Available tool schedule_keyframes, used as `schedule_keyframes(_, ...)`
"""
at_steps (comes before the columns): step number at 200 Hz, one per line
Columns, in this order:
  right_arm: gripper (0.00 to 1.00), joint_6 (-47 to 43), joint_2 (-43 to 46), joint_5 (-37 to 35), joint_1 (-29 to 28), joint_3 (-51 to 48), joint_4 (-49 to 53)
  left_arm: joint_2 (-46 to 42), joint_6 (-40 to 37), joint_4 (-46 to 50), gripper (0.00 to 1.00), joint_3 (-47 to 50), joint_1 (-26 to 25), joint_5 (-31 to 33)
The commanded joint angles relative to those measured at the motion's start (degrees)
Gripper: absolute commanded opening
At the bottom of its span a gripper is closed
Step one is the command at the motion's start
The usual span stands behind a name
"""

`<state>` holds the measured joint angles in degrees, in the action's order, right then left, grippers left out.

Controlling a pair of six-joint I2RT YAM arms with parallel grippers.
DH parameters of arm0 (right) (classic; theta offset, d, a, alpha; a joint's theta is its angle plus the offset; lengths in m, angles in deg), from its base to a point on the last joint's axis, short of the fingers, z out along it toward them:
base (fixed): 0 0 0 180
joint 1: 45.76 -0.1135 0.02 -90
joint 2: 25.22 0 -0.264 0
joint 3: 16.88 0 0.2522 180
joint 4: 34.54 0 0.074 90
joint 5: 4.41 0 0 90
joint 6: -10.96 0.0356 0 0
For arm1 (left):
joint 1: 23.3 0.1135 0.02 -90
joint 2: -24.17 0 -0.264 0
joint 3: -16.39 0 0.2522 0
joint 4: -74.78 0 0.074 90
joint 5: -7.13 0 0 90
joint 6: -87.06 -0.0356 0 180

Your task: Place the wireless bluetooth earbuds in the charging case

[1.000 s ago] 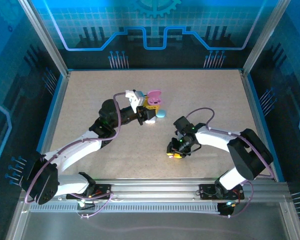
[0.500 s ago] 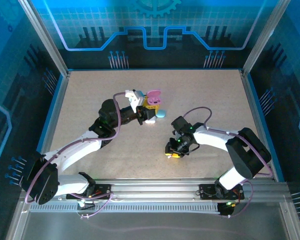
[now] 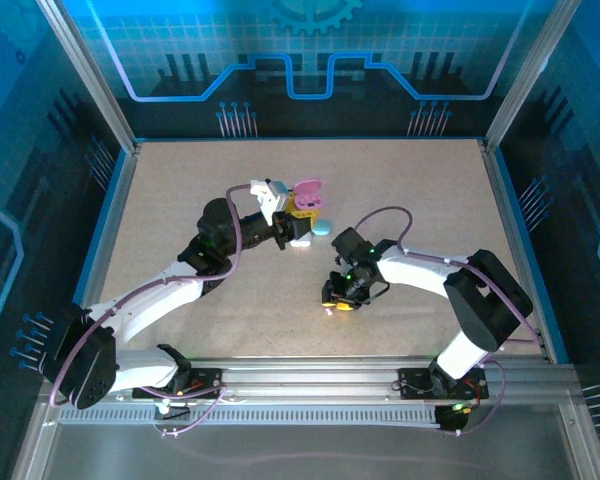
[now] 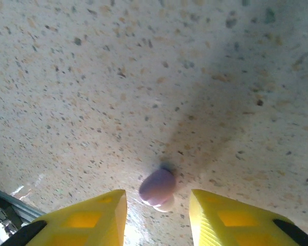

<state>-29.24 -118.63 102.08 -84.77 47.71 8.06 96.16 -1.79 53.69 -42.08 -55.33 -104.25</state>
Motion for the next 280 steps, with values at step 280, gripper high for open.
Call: schedule_keyframes(280, 0.33, -9.3, -12.3, -10.5, -7.5, 16.7, 16.5, -6.3, -2.9, -1.7, 0.30, 4.9, 1.2, 11.5)
